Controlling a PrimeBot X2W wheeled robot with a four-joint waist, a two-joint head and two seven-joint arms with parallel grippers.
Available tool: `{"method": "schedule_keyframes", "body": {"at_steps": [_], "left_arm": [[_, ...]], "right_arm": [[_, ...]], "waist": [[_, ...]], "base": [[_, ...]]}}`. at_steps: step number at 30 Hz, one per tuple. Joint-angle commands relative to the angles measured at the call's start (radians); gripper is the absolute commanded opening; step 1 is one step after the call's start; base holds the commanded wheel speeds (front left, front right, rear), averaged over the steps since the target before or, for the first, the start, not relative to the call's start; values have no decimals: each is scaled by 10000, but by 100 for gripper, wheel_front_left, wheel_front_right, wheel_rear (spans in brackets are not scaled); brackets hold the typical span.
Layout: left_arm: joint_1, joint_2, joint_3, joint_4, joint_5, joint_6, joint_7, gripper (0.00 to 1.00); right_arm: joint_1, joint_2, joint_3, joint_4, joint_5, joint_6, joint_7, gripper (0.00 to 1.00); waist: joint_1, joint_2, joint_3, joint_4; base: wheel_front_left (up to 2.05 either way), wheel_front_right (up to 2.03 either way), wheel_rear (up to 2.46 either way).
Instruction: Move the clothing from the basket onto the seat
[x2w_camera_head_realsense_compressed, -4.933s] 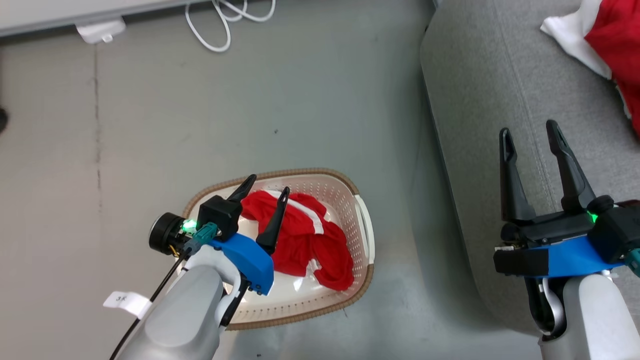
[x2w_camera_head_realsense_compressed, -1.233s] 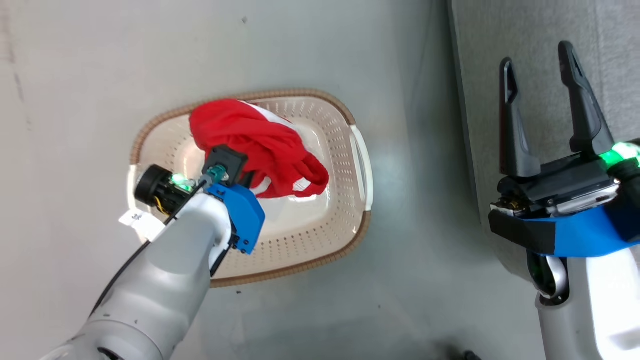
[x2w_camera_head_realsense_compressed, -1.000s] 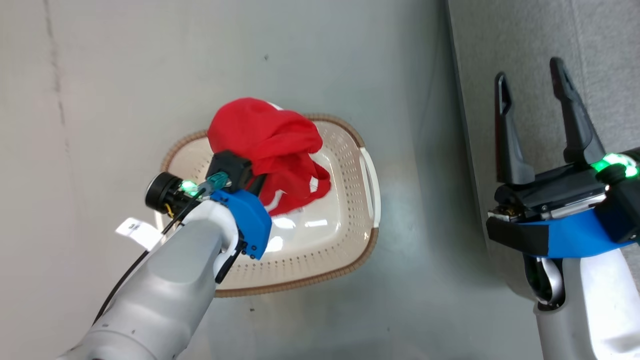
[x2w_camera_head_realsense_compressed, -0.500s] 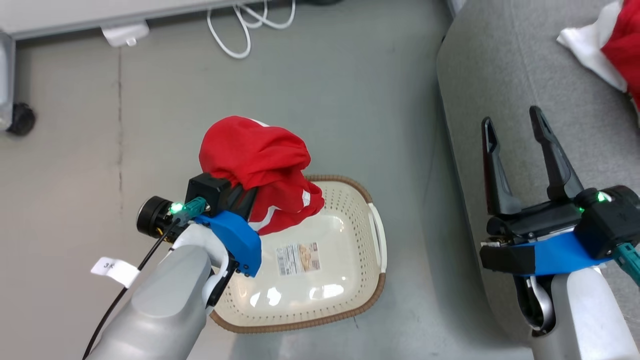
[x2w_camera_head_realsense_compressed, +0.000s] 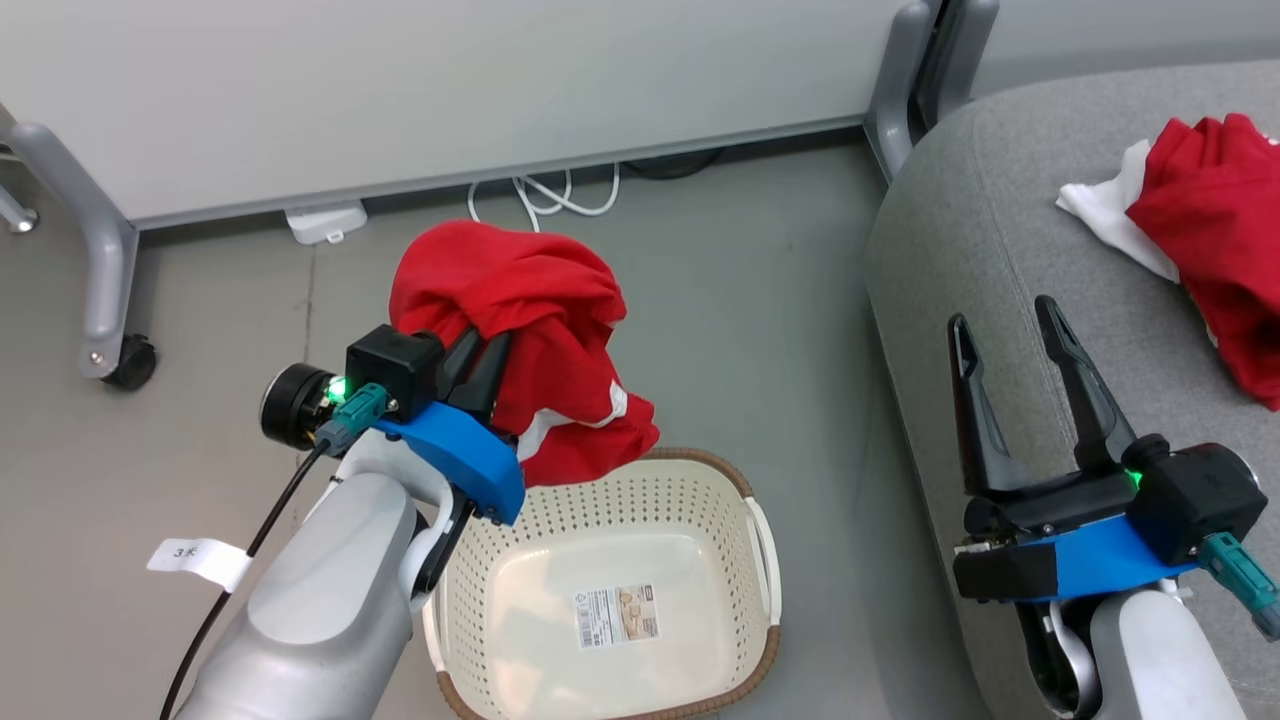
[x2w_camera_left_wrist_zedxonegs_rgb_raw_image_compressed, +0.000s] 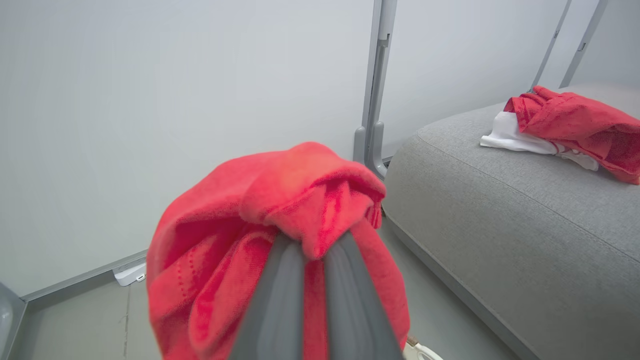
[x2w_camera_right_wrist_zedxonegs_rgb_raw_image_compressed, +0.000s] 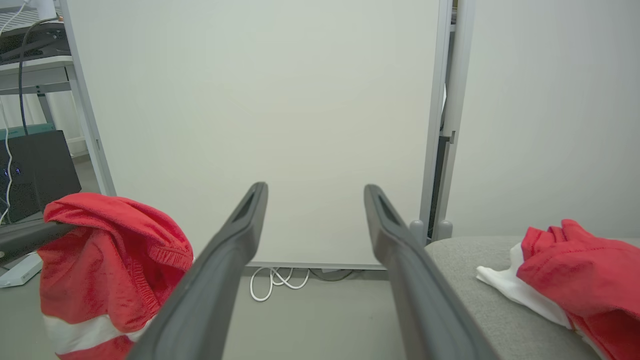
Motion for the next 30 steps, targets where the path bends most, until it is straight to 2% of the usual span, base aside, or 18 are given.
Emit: {"method": "schedule_keyframes", "body": {"at_steps": [1, 9, 16, 25, 30], "left_arm": [[89, -11, 92, -166, 123, -52, -47, 0], [-161, -240, 191, -973, 17, -89, -47, 0], [-363, -143, -445, -1888, -278, -64, -28, 0], [-273, -212, -741, -3050, -991, -65, 846, 0], [-109, -249, -829, -3728, -1084, 98, 1171, 0]], "right_arm": [[184, 3, 20, 43, 36, 5, -34, 100], [505, 3, 58, 139, 176, 5, -34, 100], [795, 3, 88, 229, 307, 3, -34, 100], [1065, 3, 48, 275, 353, 5, -34, 100], [1136, 3, 116, 301, 370, 5, -34, 100]], "waist": [[2, -1, -257, 59], [2, -1, -790, 127], [2, -1, -1125, 159], [2, -1, -1405, 247], [2, -1, -1516, 314]], "base": [[0, 0, 0], [0, 0, 0], [0, 0, 0], [0, 0, 0], [0, 0, 0]]}}
